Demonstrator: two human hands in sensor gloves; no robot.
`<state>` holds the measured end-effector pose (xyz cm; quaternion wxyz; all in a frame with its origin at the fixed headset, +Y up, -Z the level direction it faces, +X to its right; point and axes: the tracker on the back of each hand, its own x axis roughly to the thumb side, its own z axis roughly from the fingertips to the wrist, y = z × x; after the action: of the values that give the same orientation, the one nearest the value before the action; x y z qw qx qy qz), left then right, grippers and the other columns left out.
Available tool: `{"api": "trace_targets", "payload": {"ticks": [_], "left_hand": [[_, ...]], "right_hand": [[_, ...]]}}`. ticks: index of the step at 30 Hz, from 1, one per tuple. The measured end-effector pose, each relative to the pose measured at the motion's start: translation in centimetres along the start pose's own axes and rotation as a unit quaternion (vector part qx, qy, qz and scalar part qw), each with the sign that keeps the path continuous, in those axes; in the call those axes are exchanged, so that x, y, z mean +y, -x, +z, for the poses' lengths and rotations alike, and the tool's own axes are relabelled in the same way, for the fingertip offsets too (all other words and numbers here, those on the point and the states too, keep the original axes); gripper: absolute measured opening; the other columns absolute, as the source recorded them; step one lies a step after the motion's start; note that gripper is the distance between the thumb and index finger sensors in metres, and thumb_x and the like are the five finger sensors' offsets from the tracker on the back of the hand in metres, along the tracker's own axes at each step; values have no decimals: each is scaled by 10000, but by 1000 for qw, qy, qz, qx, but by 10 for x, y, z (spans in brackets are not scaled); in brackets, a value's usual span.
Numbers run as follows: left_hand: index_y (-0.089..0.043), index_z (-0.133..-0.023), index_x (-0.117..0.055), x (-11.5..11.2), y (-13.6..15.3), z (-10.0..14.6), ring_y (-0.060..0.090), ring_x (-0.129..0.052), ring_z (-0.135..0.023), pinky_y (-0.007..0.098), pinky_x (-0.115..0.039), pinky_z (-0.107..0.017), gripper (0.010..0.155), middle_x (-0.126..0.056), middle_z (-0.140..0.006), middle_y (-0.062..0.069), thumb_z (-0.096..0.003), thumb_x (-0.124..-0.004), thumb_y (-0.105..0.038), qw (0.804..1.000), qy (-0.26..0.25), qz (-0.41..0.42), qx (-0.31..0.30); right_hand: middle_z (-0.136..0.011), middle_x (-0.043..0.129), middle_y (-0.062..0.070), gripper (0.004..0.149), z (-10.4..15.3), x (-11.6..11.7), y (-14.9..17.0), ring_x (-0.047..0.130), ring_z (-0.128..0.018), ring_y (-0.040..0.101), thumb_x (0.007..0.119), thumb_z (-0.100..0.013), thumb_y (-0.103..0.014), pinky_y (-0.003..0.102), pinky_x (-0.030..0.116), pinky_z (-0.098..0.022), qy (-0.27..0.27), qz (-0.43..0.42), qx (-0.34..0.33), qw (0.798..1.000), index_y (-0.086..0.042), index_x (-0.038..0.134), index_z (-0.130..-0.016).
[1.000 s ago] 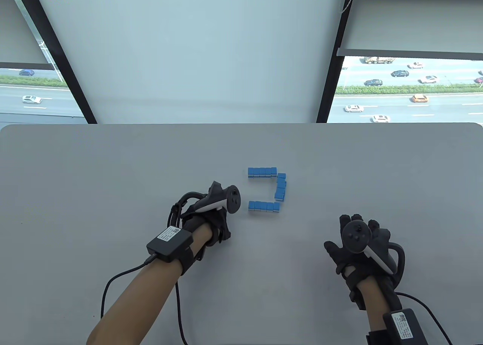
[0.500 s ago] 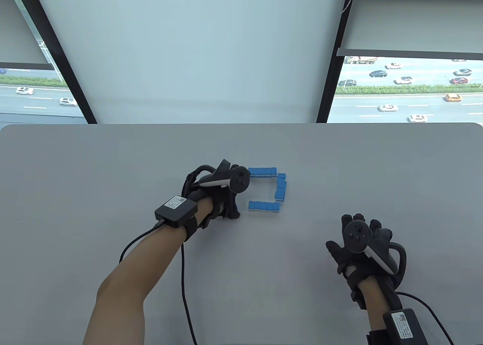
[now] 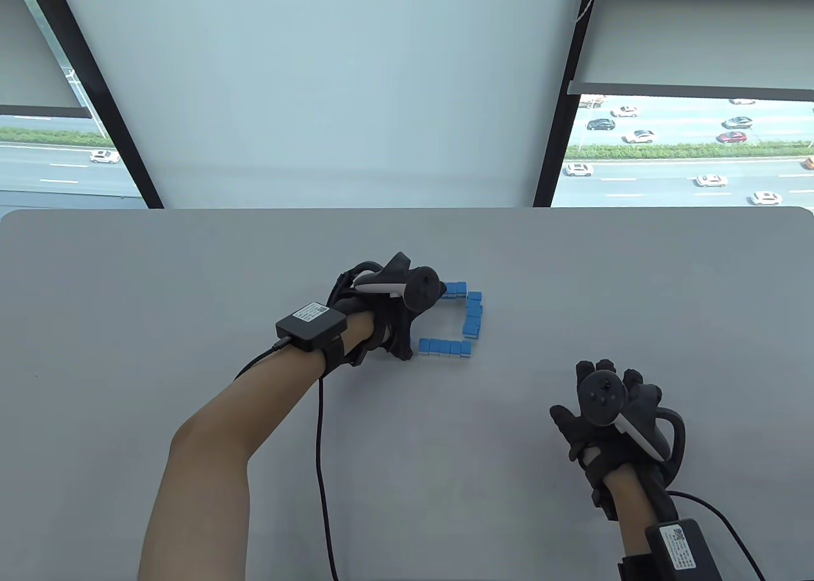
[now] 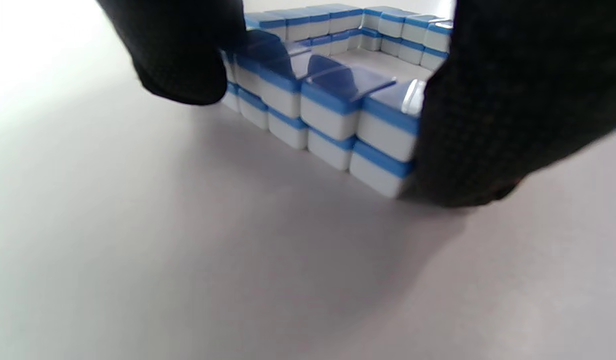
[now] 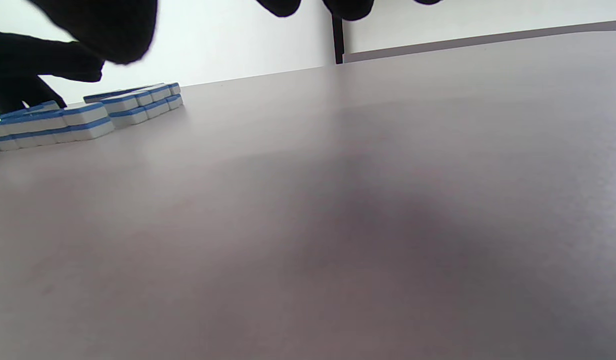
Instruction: Build mahjong tile wall
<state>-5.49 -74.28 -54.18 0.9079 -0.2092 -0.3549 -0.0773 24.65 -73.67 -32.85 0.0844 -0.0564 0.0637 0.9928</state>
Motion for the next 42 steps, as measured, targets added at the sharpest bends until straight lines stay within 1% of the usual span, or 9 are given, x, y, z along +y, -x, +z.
{"api": "trace_targets", "payload": {"ticks": [10, 20, 24, 28, 30, 32, 33, 36, 42], "left_hand": [[-247, -1038, -97, 4, -6, -8, 407, -647, -1033, 486, -790, -686, 1242, -154, -1123, 161, -301, -1058, -523, 1000, 18, -2, 8], [-228, -1031, -72, 4, -8, -3, 471, -534, -1049, 565, -690, -715, 1249, -91, -1109, 174, -304, -1040, -533, 1000, 15, -9, 17], [-228, -1031, -62, 8, -6, 8, 531, -436, -1049, 628, -610, -723, 1261, -63, -1103, 174, -294, -1029, -565, 1000, 8, -7, 25], [-255, -1061, -148, 21, 3, 42, 490, -424, -1065, 682, -526, -722, 1176, -180, -1147, 120, -308, -976, -614, 999, -8, -15, 48], [-254, -1077, -263, 29, 9, 66, 420, -470, -1075, 653, -526, -732, 1059, -337, -1161, 81, -336, -933, -606, 997, -33, -9, 63], [-288, -1066, -472, 35, 12, 89, 361, -592, -1053, 611, -569, -726, 855, -543, -1134, 38, -369, -879, -572, 994, -76, -11, 74], [-297, -1057, -521, 38, 13, 105, 356, -613, -1047, 606, -576, -725, 809, -574, -1127, 32, -376, -851, -584, 993, -88, -12, 83], [-317, -1050, -562, 41, 16, 146, 350, -628, -1045, 619, -574, -723, 758, -616, -1120, 7, -389, -801, -602, 987, -108, 0, 115], [-328, -1071, -518, 34, 13, 221, 390, -574, -1062, 656, -536, -726, 774, -573, -1146, -3, -400, -767, -623, 973, -135, 28, 184]], "right_hand": [[-1148, 279, 112, 846, 0, 0, -1, 280, -992, 570, 690, -441, -643, 700, 217, -658, -1, 4, 0, 1000, -227, 332, -1085], [-1147, 283, 114, 846, 0, 0, -1, 280, -991, 571, 691, -440, -642, 701, 219, -657, 2, -1, -2, 1000, -224, 336, -1084], [-1148, 281, 110, 847, 0, -1, -2, 275, -993, 568, 691, -439, -643, 700, 216, -658, 1, -1, -4, 1000, -227, 334, -1085], [-1151, 281, 101, 844, -1, 1, -6, 271, -997, 560, 691, -440, -642, 699, 212, -659, -3, 1, -11, 1000, -235, 332, -1086], [-1153, 280, 94, 841, -2, 1, -8, 270, -1002, 552, 690, -440, -644, 698, 211, -662, -6, 3, -14, 1000, -242, 334, -1087], [-1157, 286, 76, 831, -2, 2, -10, 265, -1010, 538, 688, -443, -645, 695, 207, -664, -9, 3, -18, 1000, -258, 335, -1088], [-1159, 286, 70, 829, -3, 2, -10, 264, -1013, 532, 687, -443, -646, 694, 205, -666, -10, 2, -19, 1000, -264, 334, -1089], [-1163, 292, 49, 819, -3, 1, -11, 261, -1020, 518, 685, -444, -648, 692, 201, -668, -6, 1, -21, 1000, -287, 332, -1089], [-1170, 340, -13, 744, -4, -2, -10, 294, -1040, 473, 679, -446, -650, 678, 201, -675, 5, -3, -26, 1000, -387, 383, -1076]]}}
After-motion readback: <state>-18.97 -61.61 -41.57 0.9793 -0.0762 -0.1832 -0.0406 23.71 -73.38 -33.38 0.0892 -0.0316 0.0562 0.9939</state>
